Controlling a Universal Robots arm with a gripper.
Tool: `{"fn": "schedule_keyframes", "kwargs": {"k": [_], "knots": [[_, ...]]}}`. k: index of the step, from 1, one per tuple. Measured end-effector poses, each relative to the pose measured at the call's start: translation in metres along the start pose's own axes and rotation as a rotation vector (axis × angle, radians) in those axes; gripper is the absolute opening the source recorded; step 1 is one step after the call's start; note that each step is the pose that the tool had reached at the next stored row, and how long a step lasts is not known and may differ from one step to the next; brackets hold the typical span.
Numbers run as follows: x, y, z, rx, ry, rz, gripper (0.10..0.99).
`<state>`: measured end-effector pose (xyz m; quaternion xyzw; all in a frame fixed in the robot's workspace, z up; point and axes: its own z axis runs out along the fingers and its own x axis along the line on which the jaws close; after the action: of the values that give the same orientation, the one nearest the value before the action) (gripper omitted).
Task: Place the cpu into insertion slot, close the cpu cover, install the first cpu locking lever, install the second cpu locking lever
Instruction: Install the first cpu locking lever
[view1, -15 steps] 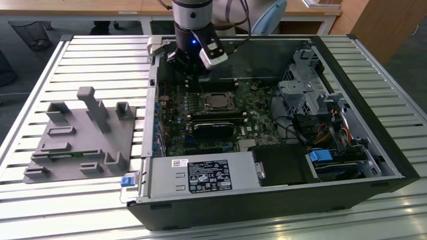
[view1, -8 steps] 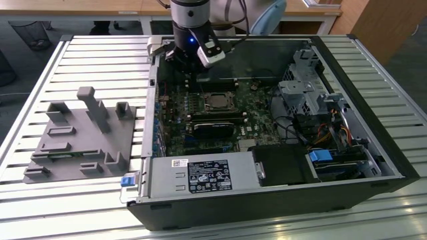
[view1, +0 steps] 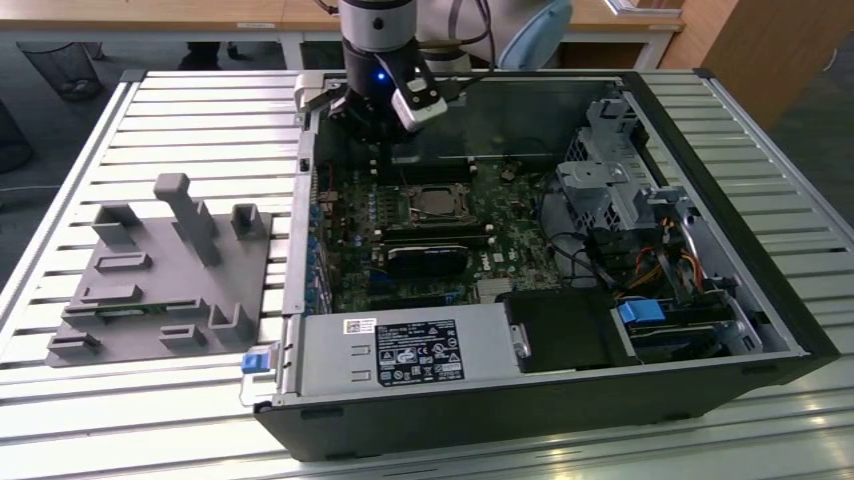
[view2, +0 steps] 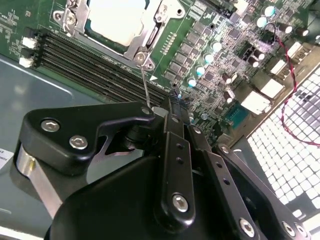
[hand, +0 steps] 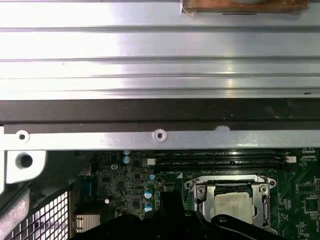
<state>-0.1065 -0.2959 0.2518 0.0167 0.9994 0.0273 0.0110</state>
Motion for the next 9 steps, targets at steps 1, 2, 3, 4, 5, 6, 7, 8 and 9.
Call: {"fn": "schedule_keyframes", "kwargs": {"k": [1,2,3,4,5,6,7,8,9], "knots": [[0.0,0.0003,0.0,0.0,0.0,0.0,0.106],[-0.0002,0.0006,0.0001,0.0,-0.0001,0.0,0.106],[-0.0006,0.0009,0.0001,0.0,-0.0001,0.0,0.106],[-0.0011,0.0012,0.0002,0.0,0.0,0.0,0.106],[-0.0022,0.0015,0.0002,0.0,0.0,0.0,0.106],[-0.0034,0.0017,0.0003,0.0,0.0,0.0,0.106],[-0.005,0.0019,0.0004,0.0,0.0,0.0,0.106],[-0.0065,0.002,0.0004,0.0,-0.0001,0.0,0.106],[-0.0084,0.0021,0.0005,0.0,-0.0001,0.0,0.106]]}}
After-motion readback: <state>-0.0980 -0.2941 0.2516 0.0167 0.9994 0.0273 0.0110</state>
